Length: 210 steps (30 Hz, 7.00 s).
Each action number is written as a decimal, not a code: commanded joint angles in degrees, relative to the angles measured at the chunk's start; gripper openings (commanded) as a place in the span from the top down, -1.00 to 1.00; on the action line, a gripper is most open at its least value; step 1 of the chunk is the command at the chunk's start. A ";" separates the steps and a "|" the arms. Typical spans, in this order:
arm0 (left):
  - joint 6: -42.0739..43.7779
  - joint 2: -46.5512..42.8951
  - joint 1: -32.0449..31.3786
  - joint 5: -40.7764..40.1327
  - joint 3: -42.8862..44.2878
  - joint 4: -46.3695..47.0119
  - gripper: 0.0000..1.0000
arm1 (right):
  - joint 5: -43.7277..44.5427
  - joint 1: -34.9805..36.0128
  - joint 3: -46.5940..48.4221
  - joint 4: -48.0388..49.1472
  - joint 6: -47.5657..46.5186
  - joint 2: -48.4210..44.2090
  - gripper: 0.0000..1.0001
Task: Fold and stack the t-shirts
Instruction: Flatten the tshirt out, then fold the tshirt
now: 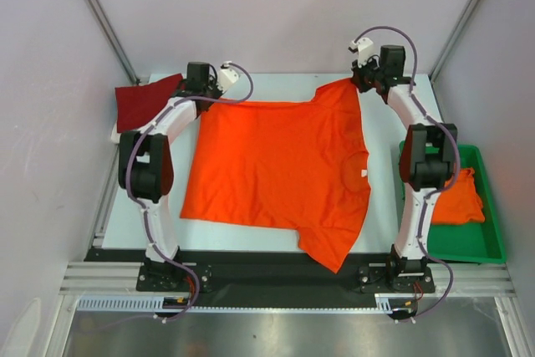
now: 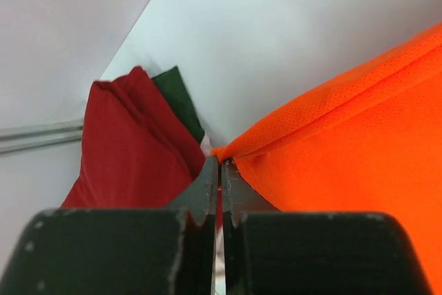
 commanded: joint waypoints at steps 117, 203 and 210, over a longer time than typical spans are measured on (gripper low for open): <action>-15.38 19.23 3.37 6.98 18.98 -24.67 0.11 | 9.14 -1.08 -7.13 -13.76 7.93 4.31 0.17; -15.38 -32.52 -4.55 -7.09 -41.47 -1.82 -0.72 | -5.35 19.75 -64.68 -32.30 -64.14 -45.51 0.48; -20.65 -33.75 1.16 2.13 -40.08 -12.34 -0.50 | -4.46 20.19 -64.33 -32.13 -61.07 -47.09 1.00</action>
